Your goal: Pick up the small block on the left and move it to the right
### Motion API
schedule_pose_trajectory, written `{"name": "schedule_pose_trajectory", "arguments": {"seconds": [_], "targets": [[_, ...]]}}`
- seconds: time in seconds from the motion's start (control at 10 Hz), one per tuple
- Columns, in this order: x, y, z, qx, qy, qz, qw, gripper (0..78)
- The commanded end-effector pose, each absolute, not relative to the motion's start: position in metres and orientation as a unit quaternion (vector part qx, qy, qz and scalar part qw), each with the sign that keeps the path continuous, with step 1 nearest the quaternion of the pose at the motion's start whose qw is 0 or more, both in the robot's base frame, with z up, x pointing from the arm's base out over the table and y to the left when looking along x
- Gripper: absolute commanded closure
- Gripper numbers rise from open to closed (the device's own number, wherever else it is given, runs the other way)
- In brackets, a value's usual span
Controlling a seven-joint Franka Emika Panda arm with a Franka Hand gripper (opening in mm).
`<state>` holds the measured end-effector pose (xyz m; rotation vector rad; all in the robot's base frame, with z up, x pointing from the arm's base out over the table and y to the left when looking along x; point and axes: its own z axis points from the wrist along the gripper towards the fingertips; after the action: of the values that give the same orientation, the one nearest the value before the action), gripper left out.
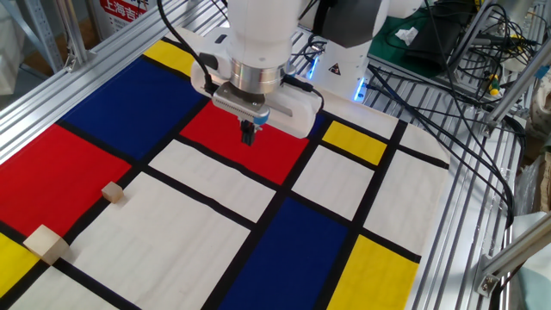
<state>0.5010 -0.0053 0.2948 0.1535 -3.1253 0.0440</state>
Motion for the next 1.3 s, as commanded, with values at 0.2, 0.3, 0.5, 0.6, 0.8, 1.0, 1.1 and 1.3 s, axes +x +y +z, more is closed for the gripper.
{"name": "schedule_pose_trajectory", "arguments": {"seconds": [0.2,0.3,0.5,0.6,0.8,1.0,1.1,1.3], "targets": [[0.509,-0.022,0.286,0.060,-0.998,0.007,0.006,77.6],[0.511,-0.029,0.283,0.063,-0.998,0.005,0.007,77.6],[0.515,-0.042,0.276,0.059,-0.998,0.006,0.007,77.6],[0.517,-0.051,0.272,0.055,-0.998,0.006,0.007,77.6],[0.519,-0.070,0.264,0.030,-1.000,0.004,0.006,77.6],[0.520,-0.089,0.256,0.045,-0.999,-0.004,0.009,77.6],[0.520,-0.093,0.254,0.049,-0.999,-0.011,0.014,77.6],[0.520,-0.094,0.254,0.060,-0.998,-0.020,0.014,77.6]]}}
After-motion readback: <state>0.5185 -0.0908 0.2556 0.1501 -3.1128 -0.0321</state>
